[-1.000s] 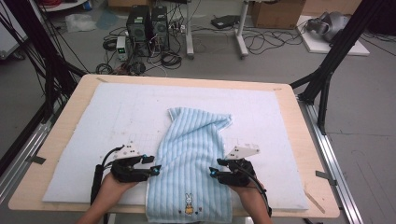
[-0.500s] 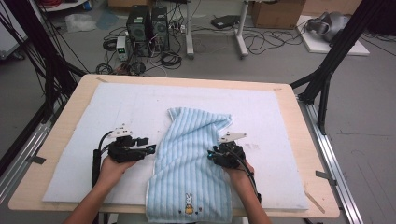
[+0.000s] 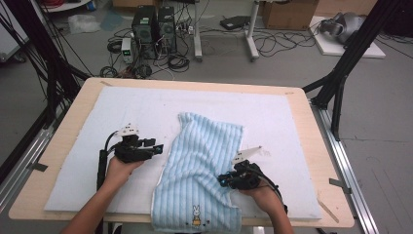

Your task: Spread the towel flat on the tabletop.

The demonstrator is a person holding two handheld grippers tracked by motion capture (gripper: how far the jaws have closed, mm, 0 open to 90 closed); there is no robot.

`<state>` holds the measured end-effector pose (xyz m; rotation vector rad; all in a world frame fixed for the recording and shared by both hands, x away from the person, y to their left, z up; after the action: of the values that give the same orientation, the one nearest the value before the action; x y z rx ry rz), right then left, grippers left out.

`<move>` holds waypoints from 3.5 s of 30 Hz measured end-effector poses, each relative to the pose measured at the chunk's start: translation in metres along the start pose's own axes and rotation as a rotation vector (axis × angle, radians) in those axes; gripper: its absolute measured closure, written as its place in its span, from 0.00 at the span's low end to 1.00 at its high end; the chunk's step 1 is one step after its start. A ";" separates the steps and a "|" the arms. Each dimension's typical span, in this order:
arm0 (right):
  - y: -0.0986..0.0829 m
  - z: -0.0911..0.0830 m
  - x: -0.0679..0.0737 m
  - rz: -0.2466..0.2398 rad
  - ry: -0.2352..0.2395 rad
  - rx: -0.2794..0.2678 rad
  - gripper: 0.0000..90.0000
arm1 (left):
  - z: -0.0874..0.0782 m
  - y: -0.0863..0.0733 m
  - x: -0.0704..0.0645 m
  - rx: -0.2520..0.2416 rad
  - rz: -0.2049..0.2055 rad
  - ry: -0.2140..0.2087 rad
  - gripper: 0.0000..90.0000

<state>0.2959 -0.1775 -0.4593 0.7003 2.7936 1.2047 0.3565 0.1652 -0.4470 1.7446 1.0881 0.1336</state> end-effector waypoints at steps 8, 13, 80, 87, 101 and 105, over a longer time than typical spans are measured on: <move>0.008 -0.016 -0.013 0.061 -0.153 -0.174 0.68 | 0.027 0.014 -0.006 0.011 -0.015 -0.025 0.56; 0.008 -0.014 -0.016 0.061 -0.178 -0.191 0.67 | 0.055 0.036 0.000 0.019 -0.037 0.009 0.57; 0.053 0.033 -0.134 0.191 -0.528 -0.064 0.95 | 0.082 0.053 0.054 0.085 -0.002 0.296 0.98; 0.068 0.040 -0.145 0.116 -0.631 -0.002 0.96 | 0.088 0.074 0.063 0.003 0.013 0.340 0.97; 0.078 0.019 -0.153 0.209 -0.765 -0.114 0.69 | 0.102 0.061 0.049 0.107 -0.005 0.304 0.57; 0.070 0.009 -0.154 0.269 -0.740 -0.142 0.66 | 0.107 0.059 0.040 0.125 0.090 0.310 0.95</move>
<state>0.4637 -0.1923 -0.4413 1.2283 2.0328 0.8980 0.4741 0.1150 -0.4647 1.9296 1.2616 0.4113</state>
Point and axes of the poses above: each handheld gripper's, and its own axes: z roughly forward along the jaws, y roughly out of its top, x roughly to its left, the point moved 3 cm from there along z, roughly forward along the jaws, and after that the axes turned 7 degrees about -z, right-handed, at the moved point
